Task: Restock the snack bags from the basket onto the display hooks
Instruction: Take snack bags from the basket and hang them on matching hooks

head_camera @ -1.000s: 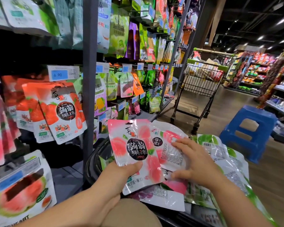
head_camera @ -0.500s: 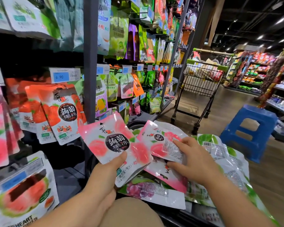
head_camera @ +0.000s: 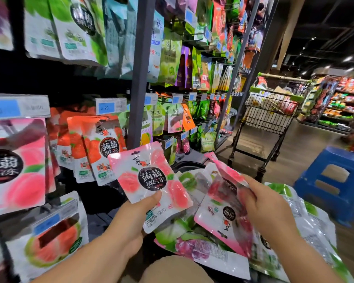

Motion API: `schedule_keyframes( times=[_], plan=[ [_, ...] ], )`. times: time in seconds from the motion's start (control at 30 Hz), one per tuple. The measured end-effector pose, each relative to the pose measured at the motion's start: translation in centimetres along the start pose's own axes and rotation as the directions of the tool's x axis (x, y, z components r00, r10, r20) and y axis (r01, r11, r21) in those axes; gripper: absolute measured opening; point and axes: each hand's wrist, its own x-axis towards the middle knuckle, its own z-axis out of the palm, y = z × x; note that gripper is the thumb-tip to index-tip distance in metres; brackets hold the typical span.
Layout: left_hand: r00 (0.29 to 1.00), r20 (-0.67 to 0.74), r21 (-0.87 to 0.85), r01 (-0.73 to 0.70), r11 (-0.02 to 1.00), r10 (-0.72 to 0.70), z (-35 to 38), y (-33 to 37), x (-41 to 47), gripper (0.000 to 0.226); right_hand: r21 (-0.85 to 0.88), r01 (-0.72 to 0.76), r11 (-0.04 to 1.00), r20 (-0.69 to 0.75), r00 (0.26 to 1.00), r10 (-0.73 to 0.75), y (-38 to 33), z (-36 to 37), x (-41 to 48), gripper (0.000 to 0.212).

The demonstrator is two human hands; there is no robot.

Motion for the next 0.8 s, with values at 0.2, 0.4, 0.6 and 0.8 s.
schedule_keyframes(
  times=[0.2,0.4,0.6,0.8],
  plan=[
    [0.999,-0.036,0.036,0.014,0.999,-0.013,-0.7,0.2,0.5,0.026,0.489,-0.102,0.866,-0.051,0.988,0.145,-1.5,-0.4,0.7,0.025],
    [1.0,0.009,0.077,0.012,0.997,-0.013,-0.4,0.7,0.7,0.023,0.886,-0.451,0.111,0.416,0.877,0.243,-4.6,0.2,2.1,0.023],
    [0.998,0.058,0.11,-0.037,0.993,0.031,-0.7,1.8,0.1,0.018,0.842,-0.54,0.0,0.539,0.841,0.052,-8.1,3.4,2.1,0.022],
    [0.991,0.062,0.154,-0.125,0.98,0.117,-3.0,3.9,-0.9,0.031,0.818,-0.466,0.336,0.507,0.861,-0.042,-12.1,6.8,2.8,0.031]
  ],
)
